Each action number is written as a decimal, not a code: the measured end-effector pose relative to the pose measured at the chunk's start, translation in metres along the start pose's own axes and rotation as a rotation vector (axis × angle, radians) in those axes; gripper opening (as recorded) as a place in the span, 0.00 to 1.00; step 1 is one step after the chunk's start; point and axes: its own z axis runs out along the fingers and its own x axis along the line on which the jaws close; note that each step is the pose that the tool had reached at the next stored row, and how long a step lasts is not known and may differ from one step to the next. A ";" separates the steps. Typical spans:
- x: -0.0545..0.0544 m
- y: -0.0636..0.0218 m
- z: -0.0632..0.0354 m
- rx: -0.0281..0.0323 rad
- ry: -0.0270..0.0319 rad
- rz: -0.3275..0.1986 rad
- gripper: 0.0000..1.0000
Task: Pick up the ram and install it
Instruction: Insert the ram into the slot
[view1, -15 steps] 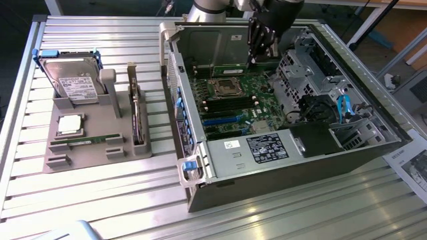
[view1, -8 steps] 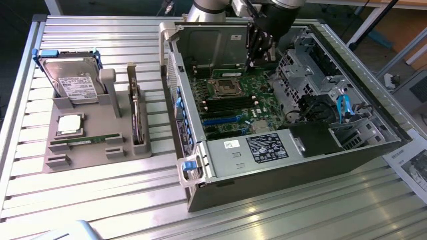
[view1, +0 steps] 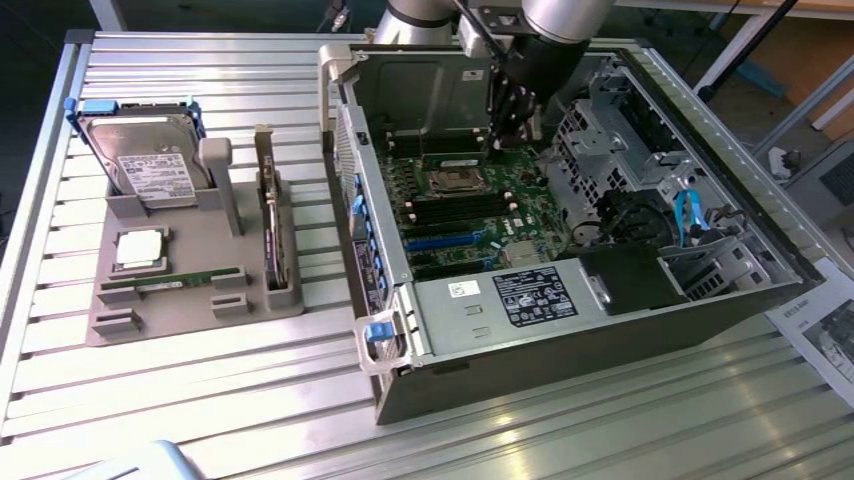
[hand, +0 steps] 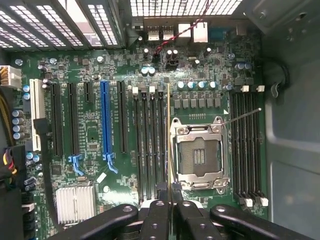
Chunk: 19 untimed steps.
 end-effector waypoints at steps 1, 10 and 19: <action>0.000 -0.0001 0.0025 0.0001 -0.0001 0.001 0.12; 0.001 -0.0006 0.0152 0.0005 -0.0002 0.009 0.12; 0.009 -0.0010 0.0149 0.0005 -0.0007 0.009 0.12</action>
